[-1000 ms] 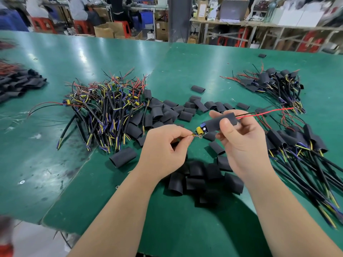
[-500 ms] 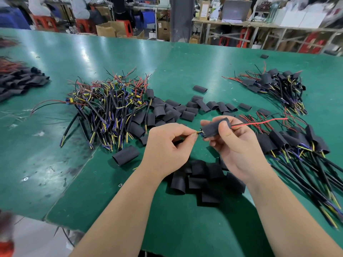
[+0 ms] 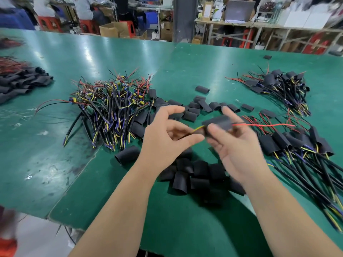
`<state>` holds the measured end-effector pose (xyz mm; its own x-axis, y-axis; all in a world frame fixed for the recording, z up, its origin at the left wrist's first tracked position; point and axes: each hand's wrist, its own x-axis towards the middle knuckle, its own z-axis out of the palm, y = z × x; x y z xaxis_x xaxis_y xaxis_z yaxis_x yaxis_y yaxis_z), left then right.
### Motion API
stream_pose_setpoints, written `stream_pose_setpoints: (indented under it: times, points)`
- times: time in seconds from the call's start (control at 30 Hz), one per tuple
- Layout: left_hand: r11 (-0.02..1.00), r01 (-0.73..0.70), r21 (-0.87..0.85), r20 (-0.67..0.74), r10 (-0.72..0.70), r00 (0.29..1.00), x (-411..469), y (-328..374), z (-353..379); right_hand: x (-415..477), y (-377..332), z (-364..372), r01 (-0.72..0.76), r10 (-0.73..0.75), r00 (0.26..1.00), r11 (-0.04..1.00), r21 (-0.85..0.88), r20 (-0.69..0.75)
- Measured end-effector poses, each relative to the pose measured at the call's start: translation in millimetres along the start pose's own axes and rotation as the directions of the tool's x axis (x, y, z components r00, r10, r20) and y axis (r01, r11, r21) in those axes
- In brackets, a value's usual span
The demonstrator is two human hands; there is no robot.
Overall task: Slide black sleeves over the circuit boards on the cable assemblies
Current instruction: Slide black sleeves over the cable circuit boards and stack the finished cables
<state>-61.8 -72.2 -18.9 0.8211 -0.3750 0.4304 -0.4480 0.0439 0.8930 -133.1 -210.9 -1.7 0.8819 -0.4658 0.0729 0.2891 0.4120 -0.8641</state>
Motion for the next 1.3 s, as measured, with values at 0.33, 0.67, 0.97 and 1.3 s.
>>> stream_pose_setpoints:
  times: [0.33,0.67,0.97,1.3]
  points:
    - [0.38,0.489,0.785,-0.482,-0.123,0.868,14.6,-32.4,-47.3,26.3,-91.5,-88.1,0.144,-0.348,0.885,0.837,-0.528,-0.309]
    - [0.428,0.562,0.708,-0.584,-0.093,0.807,30.9,-33.1,-63.4,29.1,-57.0,-100.5,-0.419,-0.273,0.873,0.007,-0.908,-0.405]
    - [0.734,0.428,0.528,-0.655,0.031,0.755,37.8,-42.2,-66.8,17.2,-43.8,-67.3,-0.159,-0.438,0.88,0.096,-0.983,-0.185]
    - [0.773,-0.04,-0.633,-0.217,-0.128,0.968,23.3,0.8,-37.1,10.1,-16.3,-21.5,-0.295,0.302,0.952,0.948,-0.115,0.049]
